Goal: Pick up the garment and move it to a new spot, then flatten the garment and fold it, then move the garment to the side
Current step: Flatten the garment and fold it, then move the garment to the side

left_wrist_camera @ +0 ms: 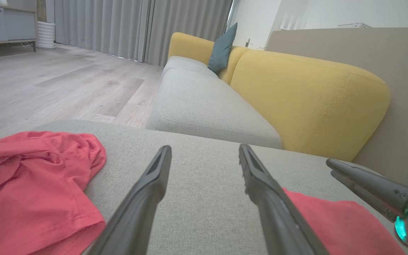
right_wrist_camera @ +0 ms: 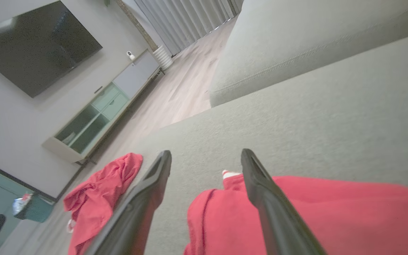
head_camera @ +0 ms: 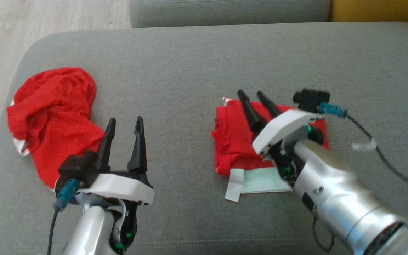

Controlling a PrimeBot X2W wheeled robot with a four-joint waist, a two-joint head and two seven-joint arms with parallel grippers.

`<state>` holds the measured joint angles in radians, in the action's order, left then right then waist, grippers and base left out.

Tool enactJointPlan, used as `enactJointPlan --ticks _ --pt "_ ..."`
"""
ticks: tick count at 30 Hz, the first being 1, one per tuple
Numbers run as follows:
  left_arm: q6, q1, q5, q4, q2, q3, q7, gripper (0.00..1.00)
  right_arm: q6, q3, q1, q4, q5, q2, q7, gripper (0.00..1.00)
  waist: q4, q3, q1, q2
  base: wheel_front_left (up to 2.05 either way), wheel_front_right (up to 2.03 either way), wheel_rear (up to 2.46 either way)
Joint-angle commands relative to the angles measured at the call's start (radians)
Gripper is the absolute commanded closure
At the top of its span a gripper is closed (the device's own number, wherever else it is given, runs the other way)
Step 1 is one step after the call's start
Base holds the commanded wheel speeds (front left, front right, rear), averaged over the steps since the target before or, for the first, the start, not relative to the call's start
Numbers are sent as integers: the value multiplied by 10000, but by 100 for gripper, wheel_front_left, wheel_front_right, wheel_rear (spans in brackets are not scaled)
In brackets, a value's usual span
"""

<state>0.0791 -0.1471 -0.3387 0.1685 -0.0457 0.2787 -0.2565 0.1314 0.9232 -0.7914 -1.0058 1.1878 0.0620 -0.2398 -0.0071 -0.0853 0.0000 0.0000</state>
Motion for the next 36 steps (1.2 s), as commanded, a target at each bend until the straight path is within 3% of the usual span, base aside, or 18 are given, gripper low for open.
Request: enactJointPlan --ticks 1,5,8,13,17,22,26,36 --pt "44 -378 -1 -370 -45 -361 -53 0 -7 -22 -507 -63 -425 -118 -174 0 -137 67 0 0 0 0 0" --pt "91 -299 25 -514 -45 -458 -53 0 -7 -812 -1273 -766 -1937 -38 -213 0 -410 161 0 0 0 0 0" --pt "92 -297 75 -643 -45 -483 -53 0 -7 -1706 -1354 -538 -3234 380 -216 0 -558 158 0 0 0 0 0" --pt "75 -352 128 -801 -45 -525 -53 0 -7 -3675 -361 926 -5437 1186 -218 0 -711 168 0 0 0 0 0" --pt "41 -317 160 -935 -45 -486 -53 0 -7 -5537 1200 2551 -7318 1471 -218 0 -762 201 0 0 0 0 0" --pt "-33 -177 241 -1050 -45 -444 -53 0 -7 -7692 3381 4611 -9352 901 -219 0 -801 263 0 0 0 0 0" --pt "-84 35 427 -1132 -45 -421 -53 0 -7 -8697 4703 5878 -10324 254 -132 0 -860 302 0 0 0 0 0" --pt "-133 253 525 -1208 -45 -418 -53 0 -7 -9108 5925 7668 -11082 -107 470 0 -876 271 0 0 0 0 0"
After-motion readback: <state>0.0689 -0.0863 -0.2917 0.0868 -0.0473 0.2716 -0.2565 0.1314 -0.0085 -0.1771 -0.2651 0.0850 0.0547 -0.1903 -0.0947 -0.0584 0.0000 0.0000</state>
